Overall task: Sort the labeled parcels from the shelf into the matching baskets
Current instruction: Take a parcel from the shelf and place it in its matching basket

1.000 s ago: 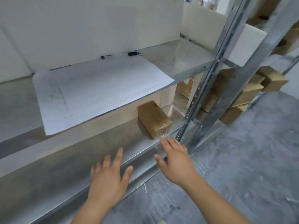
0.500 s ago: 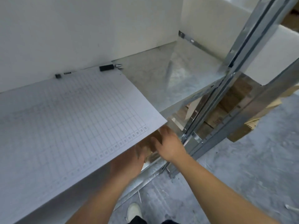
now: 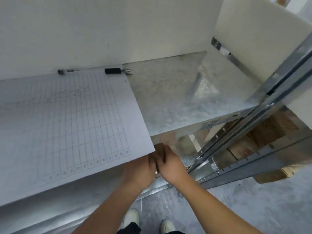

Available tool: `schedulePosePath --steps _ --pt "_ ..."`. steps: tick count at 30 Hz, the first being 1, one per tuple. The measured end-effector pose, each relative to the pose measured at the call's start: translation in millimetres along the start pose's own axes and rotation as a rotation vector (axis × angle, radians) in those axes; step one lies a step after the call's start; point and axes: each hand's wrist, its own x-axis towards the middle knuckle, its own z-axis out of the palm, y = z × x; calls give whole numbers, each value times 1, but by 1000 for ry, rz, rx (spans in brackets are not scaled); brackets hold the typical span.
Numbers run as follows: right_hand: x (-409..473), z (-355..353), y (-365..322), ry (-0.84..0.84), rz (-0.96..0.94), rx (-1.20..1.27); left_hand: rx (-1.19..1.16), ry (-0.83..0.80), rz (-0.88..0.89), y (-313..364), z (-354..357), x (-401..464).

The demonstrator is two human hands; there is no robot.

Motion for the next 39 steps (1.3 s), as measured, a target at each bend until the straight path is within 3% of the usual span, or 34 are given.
schedulePosePath --steps 7,10,17,20,27,32,39 --pt "-43 -4 -10 -157 -195 76 117 453 -61 -20 12 -70" --pt "-64 6 -19 -238 -276 148 -1 464 -239 -24 12 -112" --pt "-138 49 -69 -550 -384 337 -15 704 -501 -54 -2 -220" --pt "-176 73 -91 -662 -349 453 37 811 -620 -74 -13 -266" --pt "-256 129 -141 -893 -333 476 190 971 -788 -120 -21 -359" --pt "-321 185 -170 -1174 -105 569 259 988 -855 -162 -26 -438" --pt "-439 259 -203 -1358 8 663 252 986 -927 -234 -29 -546"
